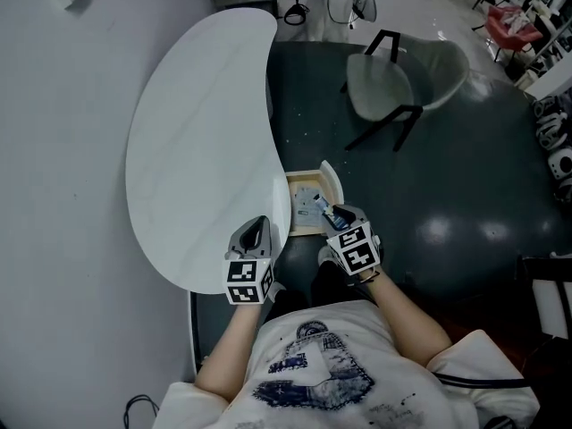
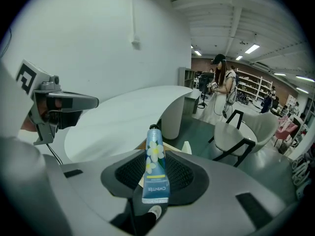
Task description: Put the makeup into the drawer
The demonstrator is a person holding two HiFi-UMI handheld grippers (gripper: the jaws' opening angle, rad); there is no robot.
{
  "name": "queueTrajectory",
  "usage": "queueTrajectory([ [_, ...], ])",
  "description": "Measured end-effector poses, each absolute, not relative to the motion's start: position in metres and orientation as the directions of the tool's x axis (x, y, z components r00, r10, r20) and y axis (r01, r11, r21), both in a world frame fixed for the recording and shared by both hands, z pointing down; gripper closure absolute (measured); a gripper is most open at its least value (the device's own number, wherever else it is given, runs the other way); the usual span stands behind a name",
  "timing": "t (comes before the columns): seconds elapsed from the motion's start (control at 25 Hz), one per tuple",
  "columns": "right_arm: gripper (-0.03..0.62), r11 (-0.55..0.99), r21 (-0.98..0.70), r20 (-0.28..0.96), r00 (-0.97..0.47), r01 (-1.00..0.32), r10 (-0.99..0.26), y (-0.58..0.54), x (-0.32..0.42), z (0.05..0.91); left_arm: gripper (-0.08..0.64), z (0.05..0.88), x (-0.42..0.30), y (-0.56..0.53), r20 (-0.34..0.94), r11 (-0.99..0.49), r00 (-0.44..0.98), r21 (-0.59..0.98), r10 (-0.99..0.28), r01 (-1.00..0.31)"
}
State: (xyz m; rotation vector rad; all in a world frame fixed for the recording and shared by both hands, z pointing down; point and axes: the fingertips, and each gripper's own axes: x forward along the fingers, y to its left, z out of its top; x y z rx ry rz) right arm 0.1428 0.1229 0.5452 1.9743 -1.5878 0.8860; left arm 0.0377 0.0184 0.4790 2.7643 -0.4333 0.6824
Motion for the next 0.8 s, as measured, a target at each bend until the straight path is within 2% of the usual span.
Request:
queueTrajectory([
  [0.4, 0.454, -0.128, -0.077, 0.755, 0.026, -0.989, -0.655, 0.119, 0.184, 0.588, 0.52, 0.505, 0.084, 0.025, 0.517, -0.898, 0.812, 0.166, -0.272, -0.407],
  [0.8, 0.454, -0.01, -0.117, 0.787, -0.087, -0.993, -0.611, 0.097, 0.19, 0.626, 0.52, 0.527, 0.112, 0.019, 0.545, -0.875, 0.781, 0.163, -0.305, -0.456],
])
